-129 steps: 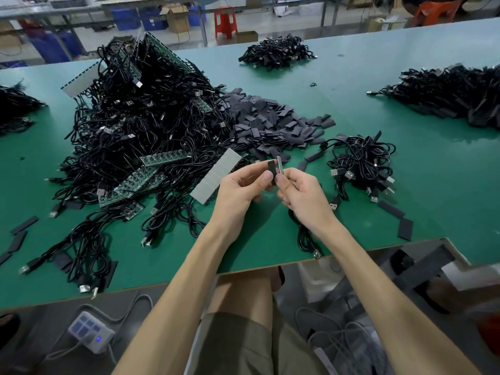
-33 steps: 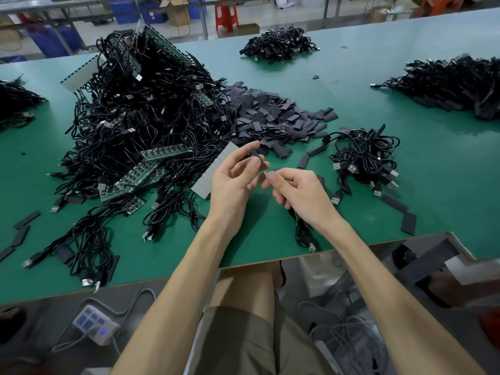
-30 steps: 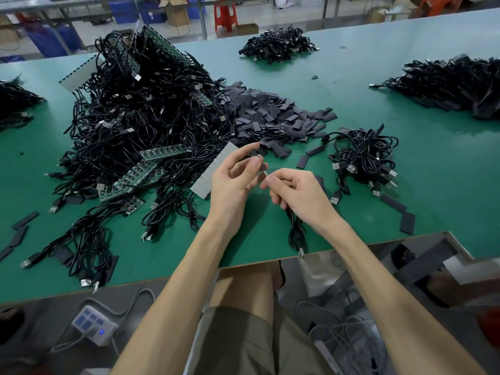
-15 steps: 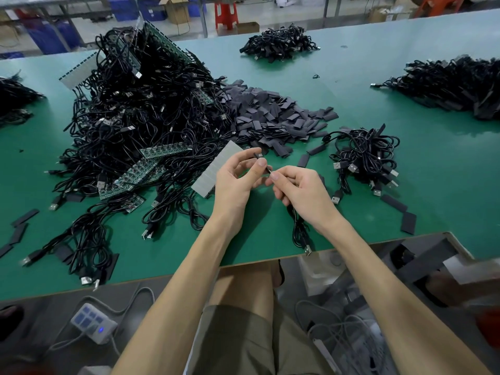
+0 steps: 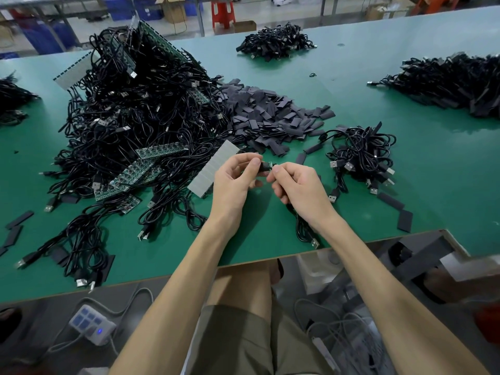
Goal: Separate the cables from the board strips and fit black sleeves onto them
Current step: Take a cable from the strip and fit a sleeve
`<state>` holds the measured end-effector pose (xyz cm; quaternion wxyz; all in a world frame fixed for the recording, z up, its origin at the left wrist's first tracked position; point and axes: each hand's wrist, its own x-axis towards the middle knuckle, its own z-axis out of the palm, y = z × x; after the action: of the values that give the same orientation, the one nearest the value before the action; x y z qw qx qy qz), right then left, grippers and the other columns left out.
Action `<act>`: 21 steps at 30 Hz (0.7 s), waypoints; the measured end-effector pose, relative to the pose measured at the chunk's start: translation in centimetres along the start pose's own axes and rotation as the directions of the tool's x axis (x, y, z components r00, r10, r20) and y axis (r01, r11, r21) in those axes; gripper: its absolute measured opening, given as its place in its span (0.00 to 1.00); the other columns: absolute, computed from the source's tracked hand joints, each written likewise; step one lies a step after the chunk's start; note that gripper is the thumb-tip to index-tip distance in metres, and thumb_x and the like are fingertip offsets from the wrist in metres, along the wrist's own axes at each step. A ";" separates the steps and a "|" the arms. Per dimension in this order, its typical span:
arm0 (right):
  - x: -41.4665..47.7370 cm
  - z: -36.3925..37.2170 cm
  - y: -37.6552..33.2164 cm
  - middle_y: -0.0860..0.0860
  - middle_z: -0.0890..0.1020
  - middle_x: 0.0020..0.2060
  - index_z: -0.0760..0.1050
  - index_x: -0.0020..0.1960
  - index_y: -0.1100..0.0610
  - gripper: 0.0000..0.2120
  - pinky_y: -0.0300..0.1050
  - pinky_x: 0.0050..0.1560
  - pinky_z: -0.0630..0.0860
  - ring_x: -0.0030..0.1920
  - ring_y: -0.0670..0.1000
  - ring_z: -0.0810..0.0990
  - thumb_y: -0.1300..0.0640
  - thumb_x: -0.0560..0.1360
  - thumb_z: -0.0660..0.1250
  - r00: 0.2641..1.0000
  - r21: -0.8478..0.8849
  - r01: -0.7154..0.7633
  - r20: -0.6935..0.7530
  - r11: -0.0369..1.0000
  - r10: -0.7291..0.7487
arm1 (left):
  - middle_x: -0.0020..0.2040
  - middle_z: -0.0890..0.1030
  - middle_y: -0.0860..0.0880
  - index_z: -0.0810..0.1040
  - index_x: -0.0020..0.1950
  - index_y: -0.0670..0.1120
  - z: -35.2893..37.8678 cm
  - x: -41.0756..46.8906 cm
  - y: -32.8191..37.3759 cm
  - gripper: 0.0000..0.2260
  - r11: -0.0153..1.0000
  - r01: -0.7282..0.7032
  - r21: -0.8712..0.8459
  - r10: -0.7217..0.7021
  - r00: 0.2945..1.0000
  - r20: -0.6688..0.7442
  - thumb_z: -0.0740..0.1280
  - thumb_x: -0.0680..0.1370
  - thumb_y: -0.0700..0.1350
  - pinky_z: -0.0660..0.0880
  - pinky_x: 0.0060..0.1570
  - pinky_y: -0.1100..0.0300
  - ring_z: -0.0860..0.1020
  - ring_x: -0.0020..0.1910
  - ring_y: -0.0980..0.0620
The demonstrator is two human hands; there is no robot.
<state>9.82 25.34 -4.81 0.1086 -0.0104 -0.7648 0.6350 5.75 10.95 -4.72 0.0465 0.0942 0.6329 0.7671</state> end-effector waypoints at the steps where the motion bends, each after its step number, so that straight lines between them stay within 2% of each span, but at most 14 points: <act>1: 0.0 0.0 0.0 0.46 0.77 0.26 0.79 0.41 0.56 0.16 0.38 0.32 0.70 0.28 0.46 0.72 0.56 0.86 0.60 1.000 -0.001 -0.003 -0.009 1.000 0.003 | 0.48 0.85 0.47 0.81 0.58 0.40 0.0 -0.1 0.1 0.07 1.000 -0.007 0.003 0.007 1.000 0.009 0.69 0.82 0.41 0.76 0.45 0.59 0.83 0.47 0.50; 6: 0.0 0.0 -0.1 0.46 0.77 0.25 0.78 0.40 0.54 0.17 0.37 0.31 0.71 0.26 0.46 0.72 0.54 0.86 0.60 0.999 0.012 -0.010 -0.036 1.000 0.010 | 0.47 0.83 0.48 0.82 0.59 0.42 0.0 -0.3 0.2 0.08 0.995 -0.064 0.077 0.058 0.995 0.077 0.71 0.80 0.39 0.76 0.47 0.59 0.79 0.45 0.53; 9: 0.0 0.0 -0.2 0.47 0.76 0.25 0.77 0.40 0.54 0.18 0.38 0.29 0.70 0.26 0.46 0.72 0.54 0.86 0.59 0.999 0.034 -0.019 -0.047 0.999 0.020 | 0.50 0.81 0.42 0.79 0.64 0.41 0.0 -0.3 0.4 0.12 0.993 -0.101 0.055 0.096 0.991 0.090 0.70 0.80 0.38 0.78 0.51 0.55 0.80 0.48 0.49; 15: -0.2 0.0 -0.5 0.47 0.74 0.23 0.75 0.39 0.56 0.19 0.37 0.27 0.68 0.25 0.45 0.69 0.54 0.87 0.58 1.000 0.052 -0.028 0.003 0.998 0.028 | 0.46 0.81 0.46 0.80 0.61 0.39 0.1 -0.5 0.6 0.09 0.986 -0.158 0.050 0.152 0.982 0.108 0.69 0.81 0.37 0.76 0.48 0.59 0.79 0.43 0.51; 21: -0.2 -0.1 -0.5 0.48 0.79 0.27 0.80 0.50 0.60 0.13 0.38 0.31 0.70 0.27 0.47 0.72 0.55 0.86 0.61 1.000 0.036 -0.023 0.011 0.999 0.023 | 0.50 0.85 0.45 0.83 0.58 0.38 0.0 -0.4 0.7 0.08 0.987 -0.152 0.051 0.151 0.988 0.023 0.70 0.80 0.39 0.76 0.47 0.59 0.82 0.47 0.50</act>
<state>10.06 25.29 -4.39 0.0975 -0.0138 -0.7535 0.6501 6.19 10.74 -4.12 -0.0085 0.1506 0.6432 0.7507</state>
